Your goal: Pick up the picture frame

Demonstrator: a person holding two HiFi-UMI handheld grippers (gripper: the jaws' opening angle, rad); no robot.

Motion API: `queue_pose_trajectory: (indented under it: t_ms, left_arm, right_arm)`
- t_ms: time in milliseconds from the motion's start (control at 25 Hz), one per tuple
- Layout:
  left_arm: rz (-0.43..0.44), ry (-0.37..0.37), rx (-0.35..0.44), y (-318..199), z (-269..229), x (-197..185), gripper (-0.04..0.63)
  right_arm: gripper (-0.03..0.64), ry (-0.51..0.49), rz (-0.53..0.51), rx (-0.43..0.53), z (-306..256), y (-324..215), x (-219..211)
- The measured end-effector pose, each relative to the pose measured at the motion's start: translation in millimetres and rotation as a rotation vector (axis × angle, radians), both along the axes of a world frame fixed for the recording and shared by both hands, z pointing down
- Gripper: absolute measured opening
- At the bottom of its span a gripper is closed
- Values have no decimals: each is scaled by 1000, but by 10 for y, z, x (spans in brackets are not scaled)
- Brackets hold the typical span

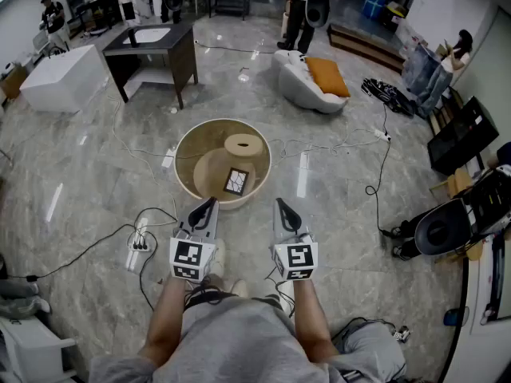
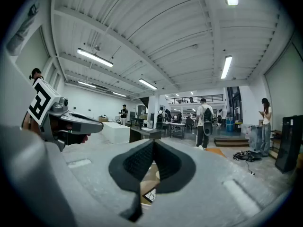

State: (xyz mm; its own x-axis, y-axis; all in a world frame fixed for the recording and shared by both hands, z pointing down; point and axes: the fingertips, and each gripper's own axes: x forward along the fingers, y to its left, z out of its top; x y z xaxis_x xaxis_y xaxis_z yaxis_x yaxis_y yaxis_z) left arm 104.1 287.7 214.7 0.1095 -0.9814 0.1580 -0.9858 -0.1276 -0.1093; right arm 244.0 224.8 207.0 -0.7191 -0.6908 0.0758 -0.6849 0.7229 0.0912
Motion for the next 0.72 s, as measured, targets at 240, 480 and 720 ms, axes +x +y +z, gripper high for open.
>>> queue_pose_trajectory:
  t_ms: [240, 480, 720]
  left_arm:
    - [-3, 6, 0, -28, -60, -27, 28]
    - [-2, 6, -9, -65, 9, -51, 28]
    - [3, 6, -43, -211, 148, -98, 28]
  right_arm:
    - [-2, 3, -2, 0, -65, -32, -3]
    - [-2, -7, -4, -4, -18, -71, -57]
    - [0, -1, -4, -45, 174, -213, -124]
